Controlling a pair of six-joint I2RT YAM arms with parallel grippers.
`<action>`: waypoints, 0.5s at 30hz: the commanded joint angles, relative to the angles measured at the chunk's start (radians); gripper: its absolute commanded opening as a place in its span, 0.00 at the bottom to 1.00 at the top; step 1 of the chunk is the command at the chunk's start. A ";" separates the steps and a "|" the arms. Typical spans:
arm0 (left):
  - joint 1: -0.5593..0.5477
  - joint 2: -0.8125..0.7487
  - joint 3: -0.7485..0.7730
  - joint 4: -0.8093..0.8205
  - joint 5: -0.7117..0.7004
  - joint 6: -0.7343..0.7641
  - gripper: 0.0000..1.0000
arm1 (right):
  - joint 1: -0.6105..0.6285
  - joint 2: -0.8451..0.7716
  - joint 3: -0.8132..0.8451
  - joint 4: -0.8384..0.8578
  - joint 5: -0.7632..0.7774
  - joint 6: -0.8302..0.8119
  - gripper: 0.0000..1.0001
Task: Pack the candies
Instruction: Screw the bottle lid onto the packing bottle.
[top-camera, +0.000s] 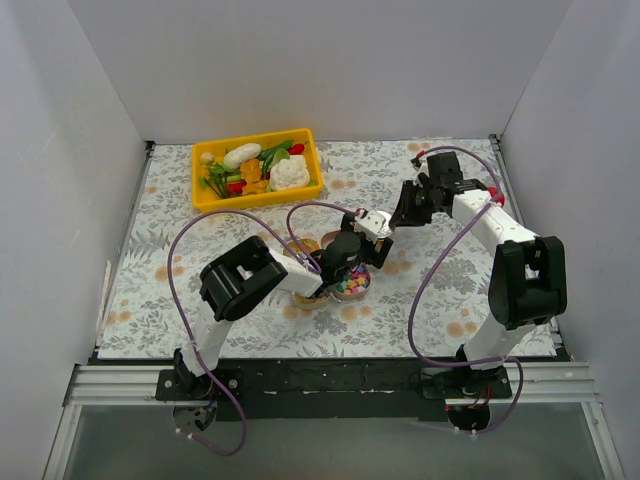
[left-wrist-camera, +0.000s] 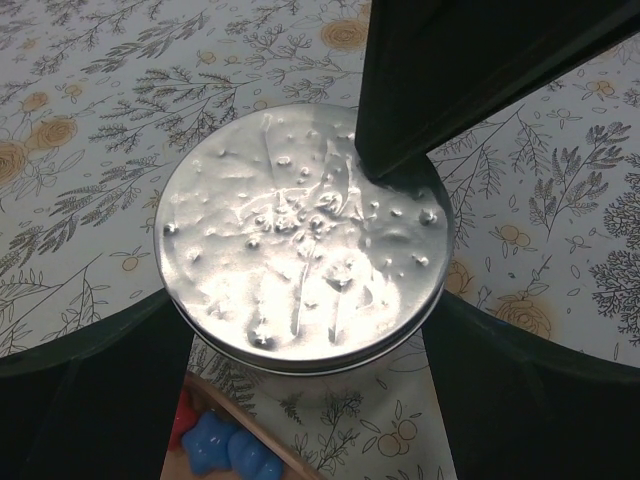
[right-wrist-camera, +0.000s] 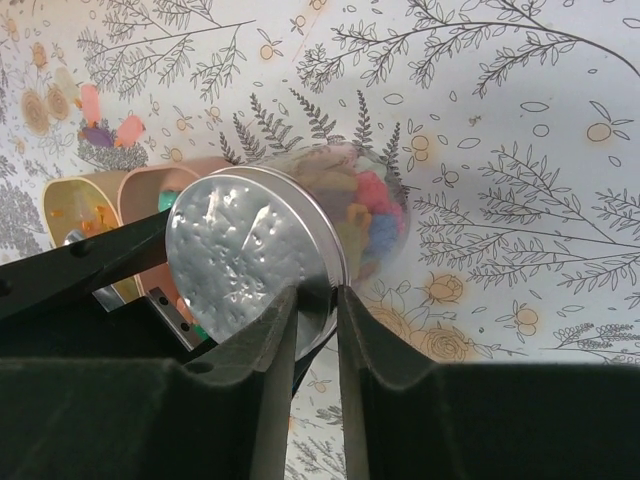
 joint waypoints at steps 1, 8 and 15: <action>-0.023 0.033 -0.046 -0.161 0.059 -0.009 0.84 | 0.005 0.021 0.017 0.026 -0.116 -0.030 0.22; -0.024 0.036 -0.043 -0.158 0.062 0.002 0.84 | 0.008 0.014 -0.060 0.017 -0.174 -0.039 0.06; -0.023 0.047 -0.034 -0.160 0.062 0.016 0.84 | 0.060 -0.026 -0.163 0.023 -0.170 -0.025 0.01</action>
